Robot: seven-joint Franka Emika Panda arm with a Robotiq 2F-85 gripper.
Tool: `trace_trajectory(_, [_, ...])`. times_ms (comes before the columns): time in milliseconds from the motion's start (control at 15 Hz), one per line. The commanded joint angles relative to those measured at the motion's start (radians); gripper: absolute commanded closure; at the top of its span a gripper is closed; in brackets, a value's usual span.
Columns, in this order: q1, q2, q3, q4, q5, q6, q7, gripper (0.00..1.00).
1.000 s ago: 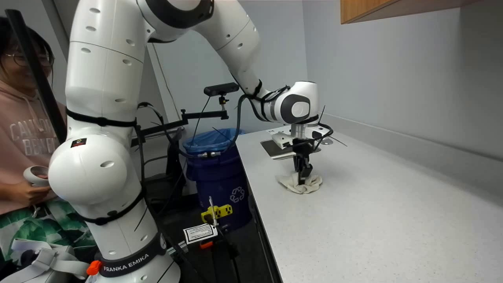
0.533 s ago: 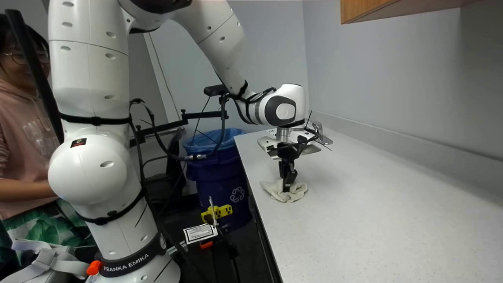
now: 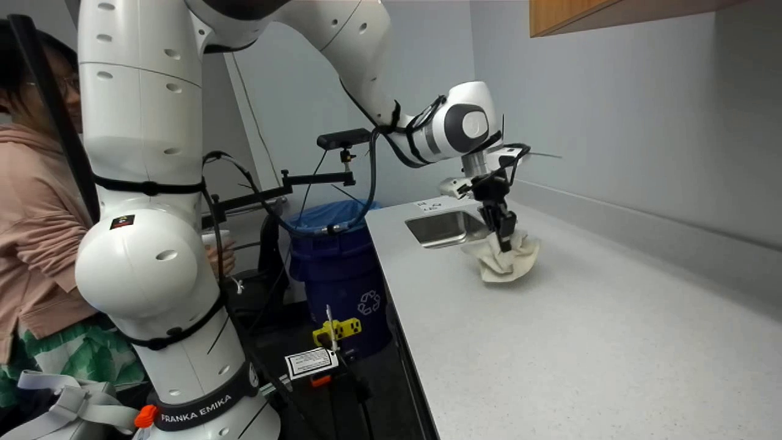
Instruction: Use the cloth to wipe the table.
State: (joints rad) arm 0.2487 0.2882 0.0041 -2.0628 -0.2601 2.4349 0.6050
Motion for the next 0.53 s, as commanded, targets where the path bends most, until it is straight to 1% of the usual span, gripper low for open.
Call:
trace_trajectory(0, [0.029,0.117,-0.037,0.227,-0.119,-0.013,0.095,0.98])
trace_trajectory(133, [0.022,0.186,-0.040,0.332,-0.116,-0.028,0.100,0.98])
trace_trajectory(333, [-0.016,0.315,-0.008,0.495,0.026,-0.064,0.033,0.98])
trace_trajectory(467, [-0.024,0.396,0.004,0.594,0.113,-0.101,0.015,0.98])
